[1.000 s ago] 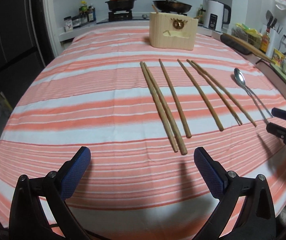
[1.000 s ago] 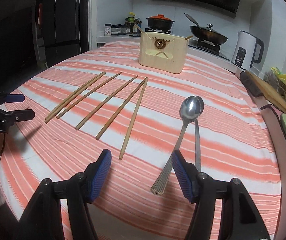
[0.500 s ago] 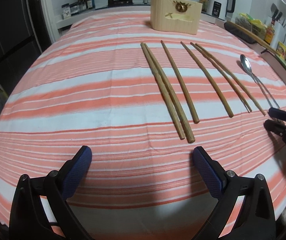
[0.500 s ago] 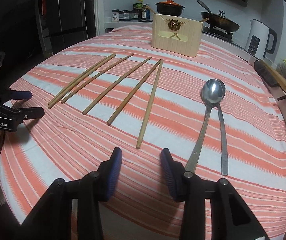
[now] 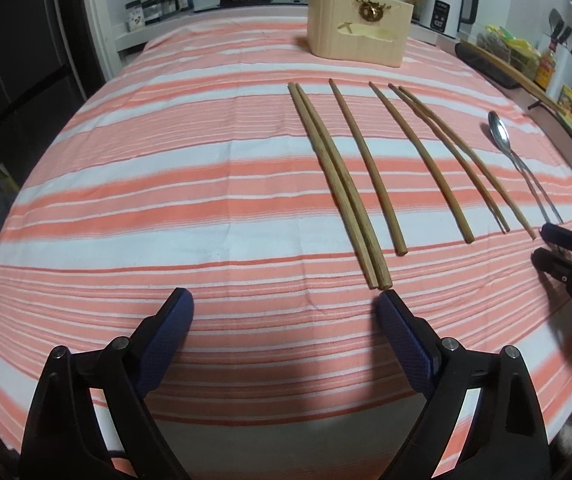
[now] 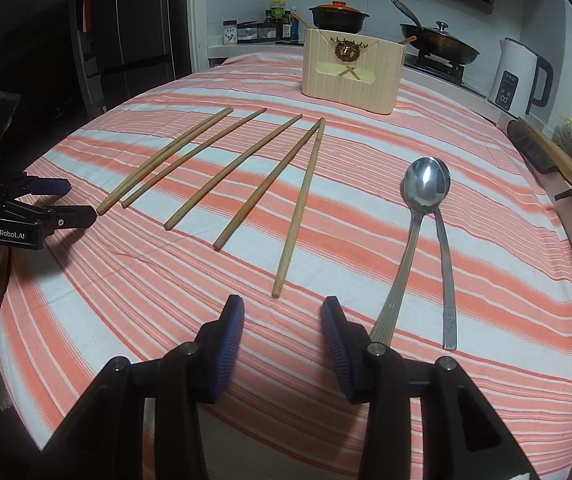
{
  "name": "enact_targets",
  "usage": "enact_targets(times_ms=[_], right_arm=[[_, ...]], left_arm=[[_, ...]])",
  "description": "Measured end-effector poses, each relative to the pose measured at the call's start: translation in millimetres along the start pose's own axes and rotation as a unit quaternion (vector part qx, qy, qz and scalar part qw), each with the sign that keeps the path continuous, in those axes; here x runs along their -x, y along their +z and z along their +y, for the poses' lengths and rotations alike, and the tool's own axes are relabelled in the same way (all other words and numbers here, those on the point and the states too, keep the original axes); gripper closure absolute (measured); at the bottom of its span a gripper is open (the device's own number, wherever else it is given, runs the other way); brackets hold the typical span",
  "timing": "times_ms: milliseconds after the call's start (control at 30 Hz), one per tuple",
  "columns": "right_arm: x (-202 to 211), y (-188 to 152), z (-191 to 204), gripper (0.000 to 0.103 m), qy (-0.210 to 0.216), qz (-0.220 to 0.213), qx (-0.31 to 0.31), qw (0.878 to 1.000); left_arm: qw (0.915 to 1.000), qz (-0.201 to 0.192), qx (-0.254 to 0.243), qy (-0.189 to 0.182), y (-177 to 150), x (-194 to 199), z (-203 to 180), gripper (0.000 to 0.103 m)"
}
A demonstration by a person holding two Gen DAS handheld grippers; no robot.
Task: Organize utensils
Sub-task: 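Move the open right gripper back over the remaining chopsticks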
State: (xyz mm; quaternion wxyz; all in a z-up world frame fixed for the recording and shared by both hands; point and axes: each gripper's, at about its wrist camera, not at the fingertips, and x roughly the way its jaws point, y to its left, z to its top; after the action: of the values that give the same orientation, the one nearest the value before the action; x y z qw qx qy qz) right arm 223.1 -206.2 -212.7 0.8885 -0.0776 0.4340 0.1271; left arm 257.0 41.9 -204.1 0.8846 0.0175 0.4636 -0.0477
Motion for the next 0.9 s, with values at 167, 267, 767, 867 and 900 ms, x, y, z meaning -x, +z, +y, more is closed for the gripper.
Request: enact_targets(times_ms=[167, 267, 767, 867, 900], right_arm=[[0.0, -0.1, -0.1, 0.062, 0.0, 0.0, 0.0, 1.0], [0.1, 0.0, -0.1, 0.062, 0.0, 0.0, 0.0, 1.0], [-3.0, 5.3, -1.3, 0.061, 0.003, 0.005, -0.013, 1.0], [-4.5, 6.7, 0.7, 0.062, 0.001, 0.004, -0.015, 1.0], [-4.7, 7.1, 2.1, 0.065, 0.001, 0.004, -0.013, 1.0]], left_arm=[[1.0, -0.001, -0.004, 0.004, 5.3, -4.6, -7.6, 0.009], [1.0, -0.002, -0.001, 0.006, 9.9, -8.1, -10.2, 0.009], [0.9996, -0.025, 0.003, 0.009, 2.3, 0.3, -23.1, 0.033], [0.9995, -0.031, 0.0, 0.009, 0.2, 2.0, -24.4, 0.036], [0.9994, -0.033, -0.002, 0.008, -0.6, 2.8, -25.1, 0.04]])
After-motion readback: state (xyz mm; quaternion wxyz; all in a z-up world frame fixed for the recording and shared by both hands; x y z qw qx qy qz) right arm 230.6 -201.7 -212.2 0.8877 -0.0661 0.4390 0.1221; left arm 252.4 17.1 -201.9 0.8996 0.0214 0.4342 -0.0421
